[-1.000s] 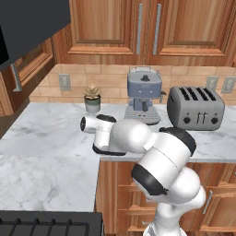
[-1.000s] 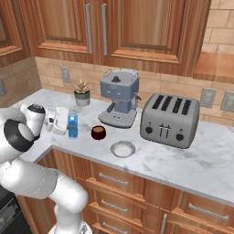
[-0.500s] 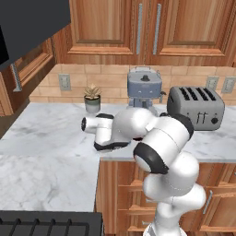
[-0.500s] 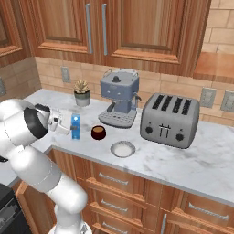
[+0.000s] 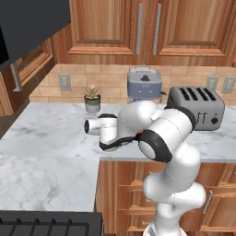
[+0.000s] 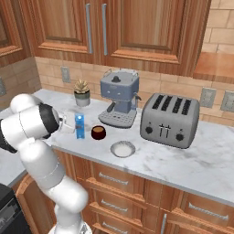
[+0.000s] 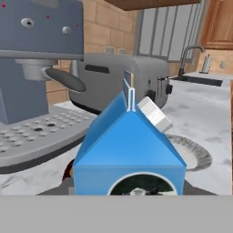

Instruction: Take a sugar cube from the saucer and place it inside the coffee. Then, grab milk from the fridge and place it next to the coffee on the counter to sweeten the coffee.

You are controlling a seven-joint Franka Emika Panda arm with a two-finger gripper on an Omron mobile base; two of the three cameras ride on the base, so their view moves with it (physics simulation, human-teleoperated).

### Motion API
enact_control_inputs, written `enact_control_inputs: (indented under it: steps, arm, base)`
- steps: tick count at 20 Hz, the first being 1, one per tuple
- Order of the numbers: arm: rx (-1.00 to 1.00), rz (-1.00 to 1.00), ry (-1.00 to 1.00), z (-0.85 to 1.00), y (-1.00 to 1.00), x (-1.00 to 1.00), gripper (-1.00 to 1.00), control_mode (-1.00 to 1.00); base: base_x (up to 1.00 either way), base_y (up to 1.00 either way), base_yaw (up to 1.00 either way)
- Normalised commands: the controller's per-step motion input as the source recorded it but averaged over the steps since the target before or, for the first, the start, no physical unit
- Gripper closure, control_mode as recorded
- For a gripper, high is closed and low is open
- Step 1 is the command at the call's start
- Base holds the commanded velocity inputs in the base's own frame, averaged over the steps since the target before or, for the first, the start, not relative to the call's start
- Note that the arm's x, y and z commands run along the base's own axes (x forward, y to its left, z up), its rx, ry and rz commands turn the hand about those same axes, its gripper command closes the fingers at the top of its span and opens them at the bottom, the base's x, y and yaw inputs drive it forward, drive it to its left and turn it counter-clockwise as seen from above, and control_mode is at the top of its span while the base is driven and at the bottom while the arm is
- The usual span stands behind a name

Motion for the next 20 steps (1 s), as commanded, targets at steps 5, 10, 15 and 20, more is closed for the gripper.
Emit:
enact_control_inputs:
  steps: [5,10,15,20]
  arm:
    - [0.0,-0.05,-0.29,-0.56,0.0,0.0,1.0,-1.0]
    - [0.0,-0.05,-0.26,-0.42,0.02,0.0,1.0,-1.0]
    - [0.0,-0.05,-0.11,-0.22,0.27,-0.05,1.0,-1.0]
    - [0.0,-0.07,0.0,-0.19,0.58,0.0,1.0,-1.0]
  base:
    - [0.0,0.0,0.0]
    - [0.0,0.0,0.0]
    - [0.0,0.0,0.0]
    - [0.0,0.0,0.0]
